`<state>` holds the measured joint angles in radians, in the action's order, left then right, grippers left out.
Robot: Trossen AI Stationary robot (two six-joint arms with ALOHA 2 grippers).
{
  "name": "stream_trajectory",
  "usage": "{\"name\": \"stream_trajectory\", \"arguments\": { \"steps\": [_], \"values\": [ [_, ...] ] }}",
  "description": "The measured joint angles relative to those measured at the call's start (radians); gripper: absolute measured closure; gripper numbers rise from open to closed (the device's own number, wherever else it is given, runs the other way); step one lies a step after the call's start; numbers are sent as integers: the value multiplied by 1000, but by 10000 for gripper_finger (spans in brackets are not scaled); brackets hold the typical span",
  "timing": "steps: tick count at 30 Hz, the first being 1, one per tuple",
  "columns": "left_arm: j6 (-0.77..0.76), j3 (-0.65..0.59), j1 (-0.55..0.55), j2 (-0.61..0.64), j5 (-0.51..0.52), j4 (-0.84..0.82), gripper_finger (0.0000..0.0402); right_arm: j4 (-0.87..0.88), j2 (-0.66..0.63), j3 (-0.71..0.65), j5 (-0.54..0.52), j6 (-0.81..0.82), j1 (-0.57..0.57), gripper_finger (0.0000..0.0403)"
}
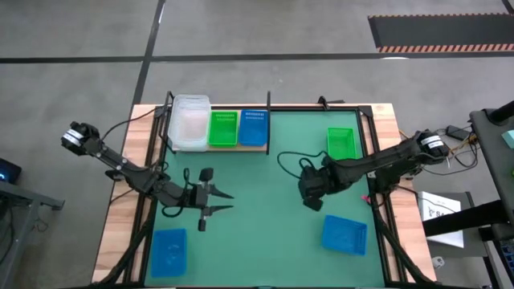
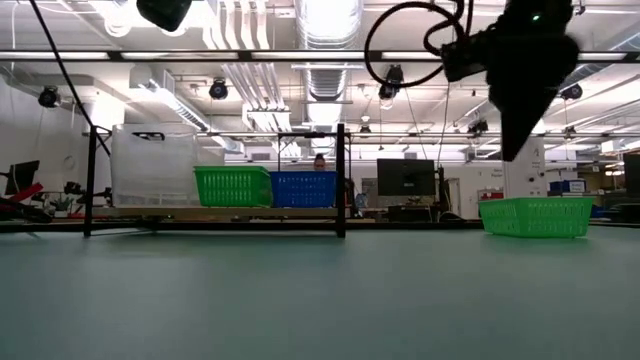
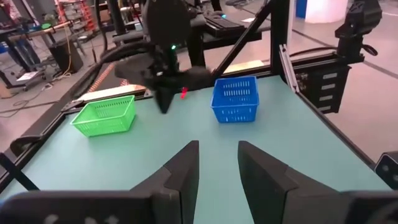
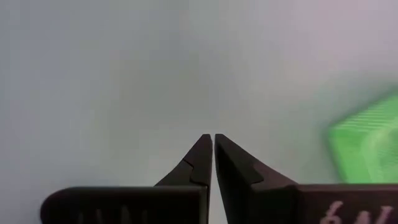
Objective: Stack baskets on shelf by color
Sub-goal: Stack the right blue bin on top of the other blue bin on the shelf
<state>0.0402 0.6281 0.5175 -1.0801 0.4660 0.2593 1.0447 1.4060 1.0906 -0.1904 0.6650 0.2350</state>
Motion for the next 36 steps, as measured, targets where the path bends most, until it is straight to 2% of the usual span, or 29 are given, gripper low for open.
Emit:
{"name": "stream_trajectory", "arguments": {
  "steps": [5, 10, 12, 16, 21, 24, 26, 31, 36],
  "values": [
    [4, 1, 1, 2, 1, -12, 306, -52, -37, 0, 300, -51, 43, 348],
    [54, 2, 0, 11, 11, -5, 306, 21, -37, 0, 523, 178, 112, 296],
    [56, 2, 0, 22, 16, -1, 306, 54, -38, 0, 566, 266, 150, 279],
    [55, 2, 0, 36, 16, -1, 306, 74, -32, -5, 544, 186, 275, 259],
    [80, 2, 0, 36, 16, -1, 306, 71, -30, -5, 283, 141, 412, 257],
    [99, 2, 0, 35, 16, -1, 306, 63, -30, -6, 147, 142, 435, 263],
    [106, 2, 0, 36, 16, 2, 306, 39, -30, -6, 92, 124, 436, 267],
    [107, 2, 0, 36, 16, 2, 306, -19, -11, -6, 35, 11, 419, 271],
    [107, 2, 0, 36, 16, -8, 306, -15, 50, -6, 39, -76, 394, 271]
  ]
}}
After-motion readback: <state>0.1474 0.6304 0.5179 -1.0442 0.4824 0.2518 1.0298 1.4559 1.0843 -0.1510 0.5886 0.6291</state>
